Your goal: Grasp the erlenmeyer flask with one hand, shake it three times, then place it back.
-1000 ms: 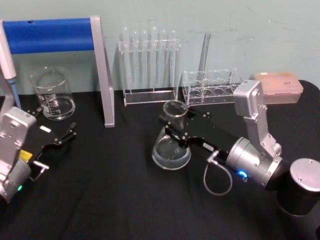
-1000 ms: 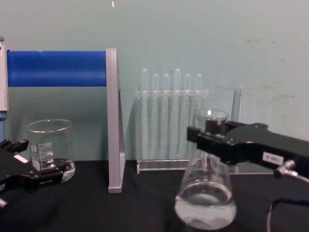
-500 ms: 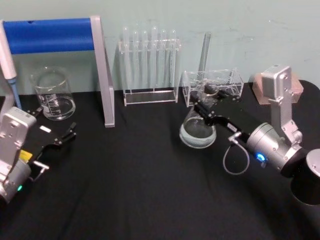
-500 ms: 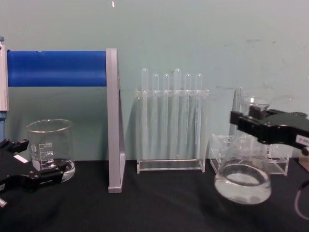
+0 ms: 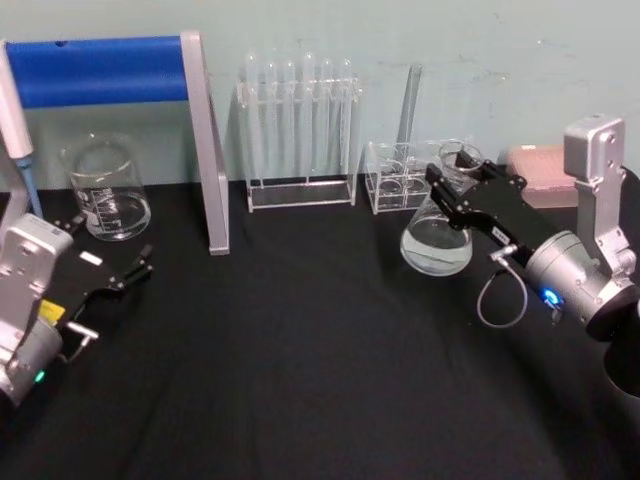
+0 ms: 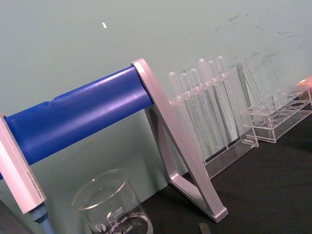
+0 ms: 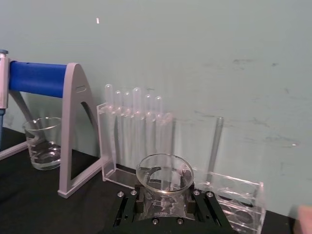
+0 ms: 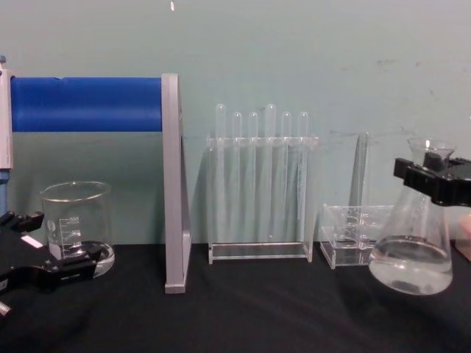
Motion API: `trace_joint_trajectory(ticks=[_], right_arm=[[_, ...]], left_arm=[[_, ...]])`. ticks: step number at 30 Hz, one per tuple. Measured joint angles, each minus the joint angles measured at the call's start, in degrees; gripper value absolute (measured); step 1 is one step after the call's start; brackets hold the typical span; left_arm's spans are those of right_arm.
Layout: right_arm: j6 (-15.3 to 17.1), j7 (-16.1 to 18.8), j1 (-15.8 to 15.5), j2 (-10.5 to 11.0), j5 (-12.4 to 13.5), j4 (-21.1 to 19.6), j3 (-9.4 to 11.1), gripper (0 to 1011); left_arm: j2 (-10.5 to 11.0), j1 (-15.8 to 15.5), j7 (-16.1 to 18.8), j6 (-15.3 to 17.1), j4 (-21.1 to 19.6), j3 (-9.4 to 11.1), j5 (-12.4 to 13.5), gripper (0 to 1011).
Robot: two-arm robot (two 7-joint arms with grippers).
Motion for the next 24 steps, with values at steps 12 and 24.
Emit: trace_joint_trajectory(ticks=[12, 24], right_arm=[[0.38, 0.98, -0.24, -0.72, -1.47, -0.38, -0.27, 456], [0.7, 4.26, -1.16, -0.98, -2.0, -2.54, -3.7, 456]], left_arm=[[0.0, 0.0, 0.0, 0.0, 0.0, 0.0, 0.0, 1001], [0.0, 0.0, 0.0, 0.0, 0.0, 0.0, 0.0, 1001]])
